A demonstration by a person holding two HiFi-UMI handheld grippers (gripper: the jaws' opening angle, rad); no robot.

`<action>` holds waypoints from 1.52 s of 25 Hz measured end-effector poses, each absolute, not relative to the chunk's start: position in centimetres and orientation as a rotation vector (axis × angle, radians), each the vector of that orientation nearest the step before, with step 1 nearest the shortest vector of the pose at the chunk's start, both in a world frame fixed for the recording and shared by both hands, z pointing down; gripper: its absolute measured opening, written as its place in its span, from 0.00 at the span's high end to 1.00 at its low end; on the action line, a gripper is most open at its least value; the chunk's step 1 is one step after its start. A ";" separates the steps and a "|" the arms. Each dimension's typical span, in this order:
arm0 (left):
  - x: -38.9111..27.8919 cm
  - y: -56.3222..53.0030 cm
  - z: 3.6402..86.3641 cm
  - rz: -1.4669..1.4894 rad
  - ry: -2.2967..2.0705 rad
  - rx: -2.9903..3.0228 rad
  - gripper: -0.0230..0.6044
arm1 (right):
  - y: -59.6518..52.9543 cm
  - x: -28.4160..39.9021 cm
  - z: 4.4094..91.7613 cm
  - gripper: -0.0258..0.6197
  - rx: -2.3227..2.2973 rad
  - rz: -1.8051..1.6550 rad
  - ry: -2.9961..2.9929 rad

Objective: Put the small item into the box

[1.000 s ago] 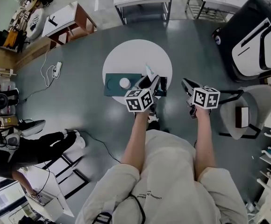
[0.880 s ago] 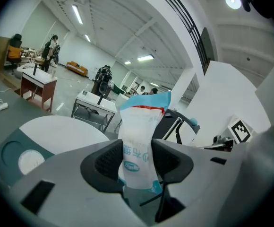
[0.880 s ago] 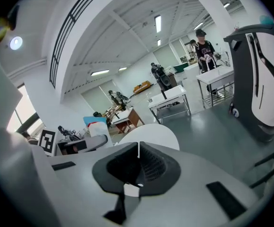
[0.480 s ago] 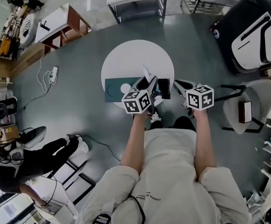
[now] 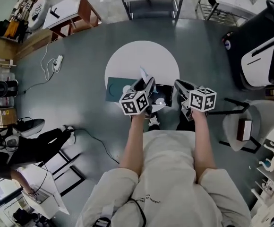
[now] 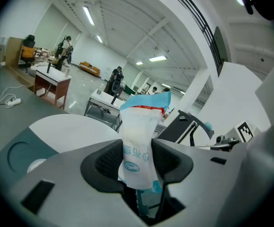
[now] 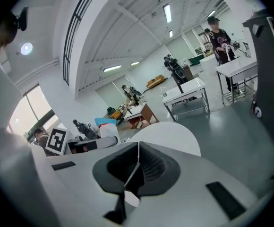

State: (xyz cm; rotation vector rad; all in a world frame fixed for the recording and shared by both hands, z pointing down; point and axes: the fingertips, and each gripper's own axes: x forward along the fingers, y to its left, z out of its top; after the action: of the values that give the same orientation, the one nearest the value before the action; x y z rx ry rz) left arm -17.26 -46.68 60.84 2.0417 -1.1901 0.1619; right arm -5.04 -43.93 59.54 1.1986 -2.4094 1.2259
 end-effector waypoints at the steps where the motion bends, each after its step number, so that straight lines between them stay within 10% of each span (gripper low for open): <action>1: -17.3 -47.3 60.7 0.149 -1.219 2.021 0.65 | -44.9 -5.2 59.4 0.91 1.162 1.217 -2.420; 38: -12.0 -44.1 72.5 -0.385 -1.727 1.080 0.65 | -50.9 -1.1 67.2 0.91 0.083 0.331 -2.411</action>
State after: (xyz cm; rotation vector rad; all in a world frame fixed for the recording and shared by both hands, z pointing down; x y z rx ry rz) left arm -12.01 -44.05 72.51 1.0803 -1.7268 -0.3850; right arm -1.11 -50.91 67.20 0.0833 -2.4109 0.3311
